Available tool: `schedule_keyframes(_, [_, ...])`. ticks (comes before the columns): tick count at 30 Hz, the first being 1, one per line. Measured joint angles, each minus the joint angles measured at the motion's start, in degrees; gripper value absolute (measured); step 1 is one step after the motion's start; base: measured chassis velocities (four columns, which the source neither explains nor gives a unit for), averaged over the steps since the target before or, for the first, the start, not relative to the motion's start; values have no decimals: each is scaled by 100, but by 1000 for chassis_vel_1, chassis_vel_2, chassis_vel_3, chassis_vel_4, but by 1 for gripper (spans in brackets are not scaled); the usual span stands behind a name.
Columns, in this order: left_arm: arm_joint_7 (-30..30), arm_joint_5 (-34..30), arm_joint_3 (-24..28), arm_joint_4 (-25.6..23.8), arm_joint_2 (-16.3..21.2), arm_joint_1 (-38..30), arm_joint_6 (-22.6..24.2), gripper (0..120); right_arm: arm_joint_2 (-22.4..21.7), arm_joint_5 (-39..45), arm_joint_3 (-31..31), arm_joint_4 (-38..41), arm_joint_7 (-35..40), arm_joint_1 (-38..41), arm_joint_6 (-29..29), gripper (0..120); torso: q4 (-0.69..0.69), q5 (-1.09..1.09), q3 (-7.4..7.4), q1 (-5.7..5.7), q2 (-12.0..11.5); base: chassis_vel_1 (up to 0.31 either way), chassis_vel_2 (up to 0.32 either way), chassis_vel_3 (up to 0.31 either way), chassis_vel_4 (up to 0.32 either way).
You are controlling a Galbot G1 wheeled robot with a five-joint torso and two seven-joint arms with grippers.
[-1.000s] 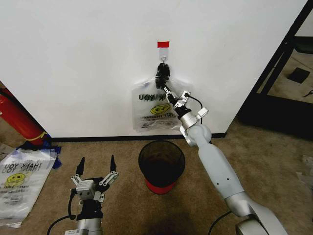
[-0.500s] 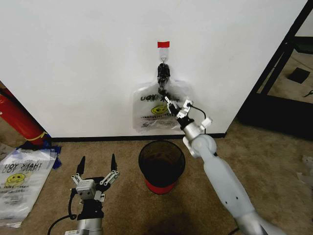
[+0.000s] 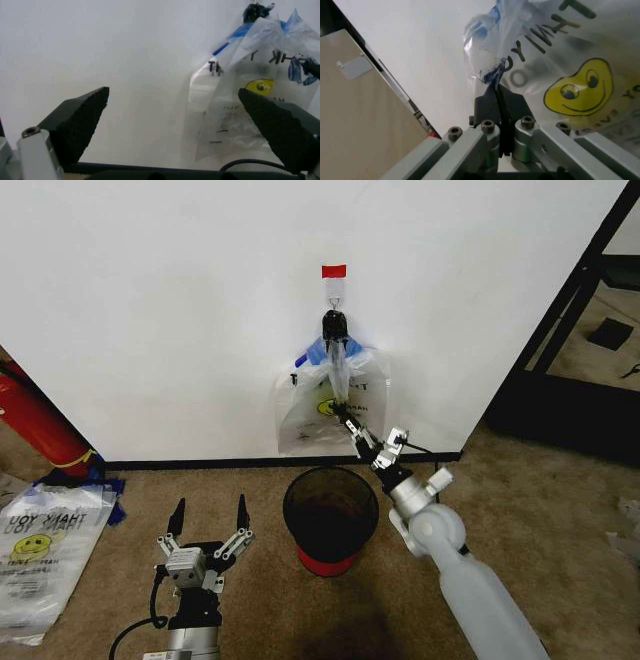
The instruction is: Pick up the garbage bag from the wall and place it over the trash bin.
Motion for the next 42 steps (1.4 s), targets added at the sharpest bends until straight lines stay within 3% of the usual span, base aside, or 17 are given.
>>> schedule_keyframes(16, [-21,-68,137,-43,172,-34,-103,100,102,-1291,419,900,-210,-1327,280,0,0,0,0,0,0,0,0,0,0])
schedule_keyframes(25, [-24,-217,146,-66,245,-93,-123,100,123,-2544,530,1169,-309,-1898,618,0,-1,0,0,0,0,0,0,0,0])
schedule_keyframes(42, [-24,-333,230,19,302,-249,-103,100,158,-3277,723,1270,-406,-2673,1173,0,0,0,0,0,0,0,0,0,0])
